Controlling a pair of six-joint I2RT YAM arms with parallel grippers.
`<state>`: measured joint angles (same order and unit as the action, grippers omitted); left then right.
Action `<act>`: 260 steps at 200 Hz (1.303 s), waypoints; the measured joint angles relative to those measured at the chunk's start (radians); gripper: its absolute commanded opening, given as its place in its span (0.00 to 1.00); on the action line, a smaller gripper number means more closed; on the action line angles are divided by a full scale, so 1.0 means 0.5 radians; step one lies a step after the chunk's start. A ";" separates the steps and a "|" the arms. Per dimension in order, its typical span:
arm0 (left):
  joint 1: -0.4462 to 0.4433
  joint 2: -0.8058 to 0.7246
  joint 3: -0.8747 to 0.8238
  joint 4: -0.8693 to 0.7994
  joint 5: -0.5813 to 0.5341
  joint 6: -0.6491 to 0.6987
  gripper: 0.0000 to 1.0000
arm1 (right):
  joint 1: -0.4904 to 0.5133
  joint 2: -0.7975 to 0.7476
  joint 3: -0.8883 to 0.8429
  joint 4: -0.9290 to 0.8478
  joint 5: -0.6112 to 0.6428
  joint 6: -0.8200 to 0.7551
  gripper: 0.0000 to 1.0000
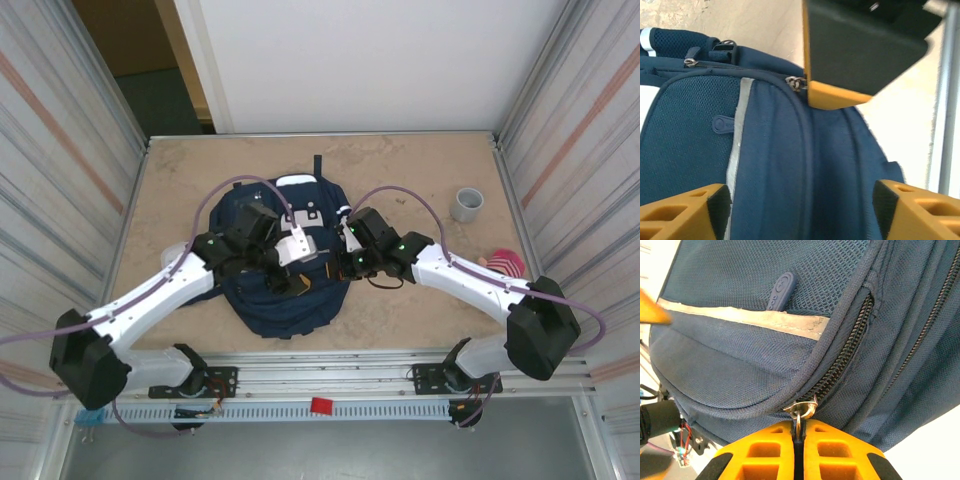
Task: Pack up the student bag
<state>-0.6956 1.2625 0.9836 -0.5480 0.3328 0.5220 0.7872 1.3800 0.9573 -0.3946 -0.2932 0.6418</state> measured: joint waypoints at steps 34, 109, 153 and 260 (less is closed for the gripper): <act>-0.001 0.234 0.066 0.108 -0.098 0.164 0.49 | 0.000 -0.005 -0.007 0.024 0.001 0.012 0.00; -0.009 0.244 0.101 0.039 0.060 0.481 0.06 | -0.175 -0.021 -0.057 0.077 -0.072 0.024 0.00; -0.010 0.187 0.101 0.090 0.129 0.678 0.07 | -0.425 -0.048 -0.035 0.047 -0.336 -0.047 0.00; -0.066 0.086 0.094 -0.014 0.239 0.616 0.62 | -0.608 0.159 0.186 -0.154 -0.277 -0.149 0.46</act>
<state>-0.7288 1.3056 1.0306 -0.5549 0.4522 0.8303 0.4831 1.4597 1.0504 -0.4717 -0.4316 0.5674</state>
